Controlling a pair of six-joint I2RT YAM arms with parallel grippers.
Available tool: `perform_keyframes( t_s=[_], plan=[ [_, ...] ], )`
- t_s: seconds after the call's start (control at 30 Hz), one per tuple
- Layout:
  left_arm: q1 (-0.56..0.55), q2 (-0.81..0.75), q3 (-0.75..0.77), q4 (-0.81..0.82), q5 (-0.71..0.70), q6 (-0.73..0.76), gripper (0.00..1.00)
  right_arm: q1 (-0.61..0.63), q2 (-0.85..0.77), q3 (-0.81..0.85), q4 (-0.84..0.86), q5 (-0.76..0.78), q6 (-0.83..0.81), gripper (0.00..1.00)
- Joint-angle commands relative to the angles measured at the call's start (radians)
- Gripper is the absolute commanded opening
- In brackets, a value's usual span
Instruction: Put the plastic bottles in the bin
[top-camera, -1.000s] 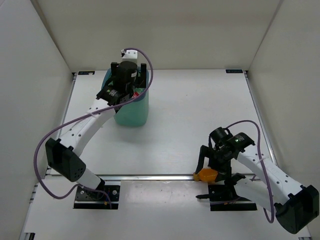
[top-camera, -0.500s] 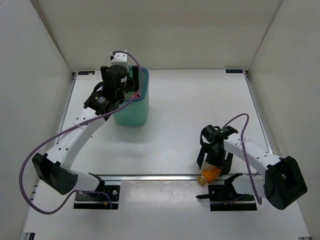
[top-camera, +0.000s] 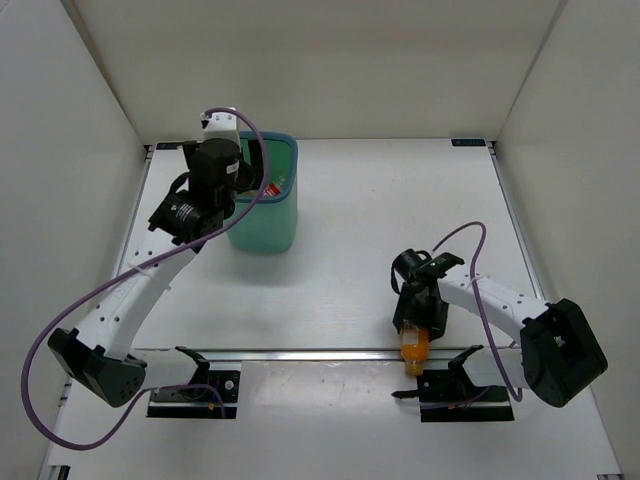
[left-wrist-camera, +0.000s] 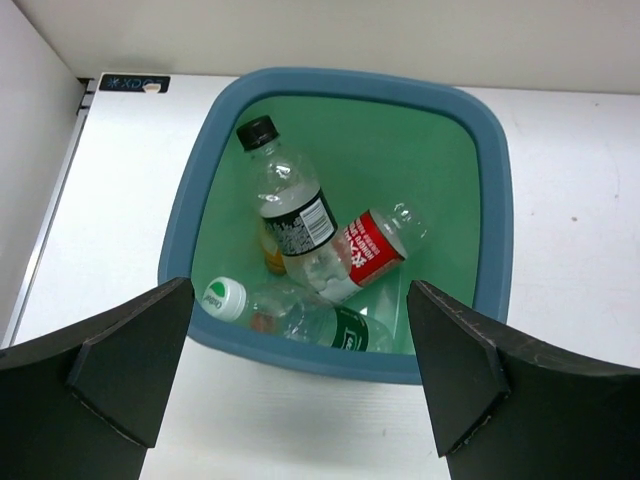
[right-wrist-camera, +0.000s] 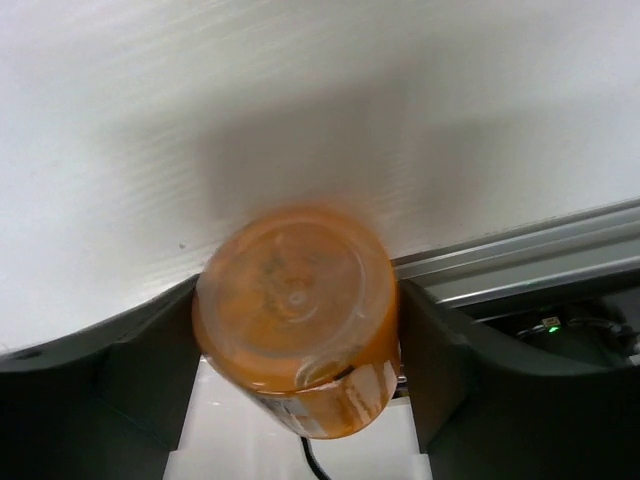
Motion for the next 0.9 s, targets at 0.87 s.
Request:
perform_keyframes(
  t_s=[0.87],
  plan=[
    [0.044, -0.308, -0.712, -0.216, 0.414, -0.443, 0.99, 0.019, 0.626, 1.510, 0.596, -0.236, -0.663, 0.17]
  ],
)
